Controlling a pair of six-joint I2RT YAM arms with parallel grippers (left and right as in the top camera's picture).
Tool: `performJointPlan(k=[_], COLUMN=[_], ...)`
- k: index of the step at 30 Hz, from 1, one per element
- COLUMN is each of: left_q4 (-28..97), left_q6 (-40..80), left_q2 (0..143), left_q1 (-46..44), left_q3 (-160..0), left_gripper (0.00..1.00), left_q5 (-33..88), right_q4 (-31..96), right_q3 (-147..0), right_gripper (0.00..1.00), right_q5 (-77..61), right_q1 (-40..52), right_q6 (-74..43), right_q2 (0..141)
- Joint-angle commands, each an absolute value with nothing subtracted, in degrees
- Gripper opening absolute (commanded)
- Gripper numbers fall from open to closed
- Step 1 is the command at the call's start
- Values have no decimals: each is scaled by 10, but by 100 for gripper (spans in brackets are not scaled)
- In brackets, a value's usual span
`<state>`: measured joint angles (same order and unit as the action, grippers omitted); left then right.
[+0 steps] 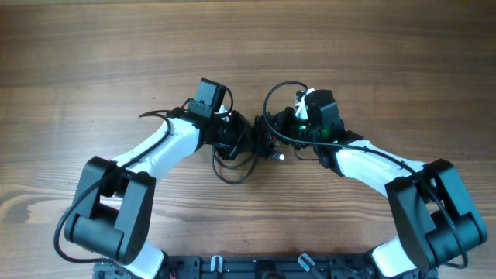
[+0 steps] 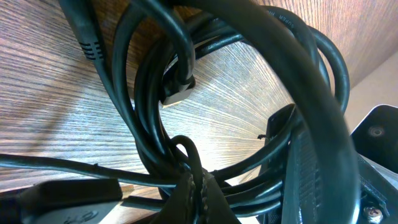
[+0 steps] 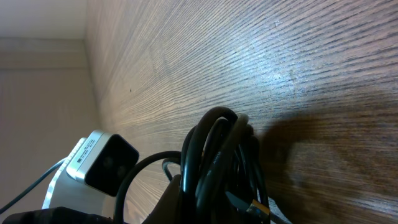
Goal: Untangle cables
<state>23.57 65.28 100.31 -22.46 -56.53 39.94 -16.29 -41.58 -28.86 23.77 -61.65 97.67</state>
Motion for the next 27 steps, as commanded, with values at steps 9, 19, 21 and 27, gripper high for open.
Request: performJointPlan(k=[9, 19, 21, 27], left_q4=[180, 143, 143, 143], left_q6=[617, 617, 609, 599], left_q2=[1008, 1008, 1008, 1008], left_q1=[-178, -125, -114, -83], left_q3=[-572, -572, -572, -572], left_gripper=[4, 4, 4, 4], left_q5=[631, 724, 740, 787], right_q4=[-158, -121, -116, -80], right_q3=[-420, -419, -419, -419], right_gripper=[4, 4, 4, 4], right_q5=[-277, -243, -236, -179], right_q1=[241, 241, 241, 241], right_q6=[-592, -574, -568, -569], right_q2=[980, 980, 980, 980])
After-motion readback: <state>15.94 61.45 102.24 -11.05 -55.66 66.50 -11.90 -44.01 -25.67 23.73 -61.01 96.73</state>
